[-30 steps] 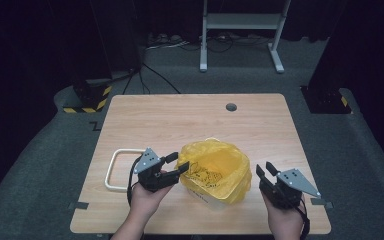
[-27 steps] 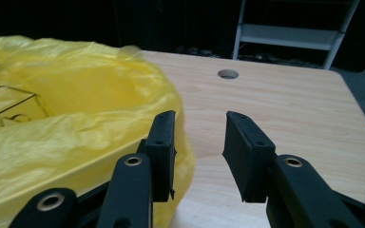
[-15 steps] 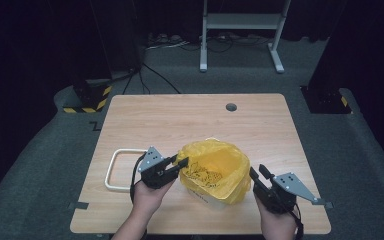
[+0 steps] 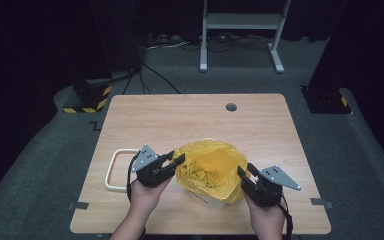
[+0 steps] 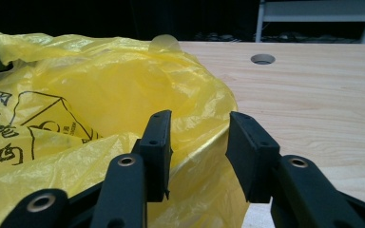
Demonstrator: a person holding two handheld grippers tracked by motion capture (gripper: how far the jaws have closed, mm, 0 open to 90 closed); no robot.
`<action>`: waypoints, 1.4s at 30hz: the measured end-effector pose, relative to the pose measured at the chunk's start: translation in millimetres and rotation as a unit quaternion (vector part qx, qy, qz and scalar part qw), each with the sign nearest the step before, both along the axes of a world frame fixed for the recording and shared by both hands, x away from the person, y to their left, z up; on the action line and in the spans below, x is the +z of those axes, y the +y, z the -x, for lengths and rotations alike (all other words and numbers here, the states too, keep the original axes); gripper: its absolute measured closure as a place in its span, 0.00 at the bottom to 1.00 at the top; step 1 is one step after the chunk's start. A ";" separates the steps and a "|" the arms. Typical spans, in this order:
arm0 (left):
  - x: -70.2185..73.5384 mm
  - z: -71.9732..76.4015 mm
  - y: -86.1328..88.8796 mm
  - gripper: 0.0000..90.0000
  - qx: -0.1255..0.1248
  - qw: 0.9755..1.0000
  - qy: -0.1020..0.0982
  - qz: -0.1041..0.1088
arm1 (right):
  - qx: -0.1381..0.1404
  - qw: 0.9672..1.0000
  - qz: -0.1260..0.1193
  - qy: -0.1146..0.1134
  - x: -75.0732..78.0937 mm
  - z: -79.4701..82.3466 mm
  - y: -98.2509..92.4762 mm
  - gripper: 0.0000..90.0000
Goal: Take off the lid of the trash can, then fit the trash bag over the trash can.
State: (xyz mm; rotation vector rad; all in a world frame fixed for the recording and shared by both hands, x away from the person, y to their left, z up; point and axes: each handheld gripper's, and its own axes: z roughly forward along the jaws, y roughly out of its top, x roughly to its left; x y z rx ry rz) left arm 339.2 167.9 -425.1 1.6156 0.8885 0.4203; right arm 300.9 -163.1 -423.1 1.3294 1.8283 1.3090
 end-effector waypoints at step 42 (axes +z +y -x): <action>-39.1 7.3 8.2 0.58 0.010 0.998 0.060 -0.024 | 0.050 0.997 0.045 -0.038 18.4 -6.3 -13.7 0.69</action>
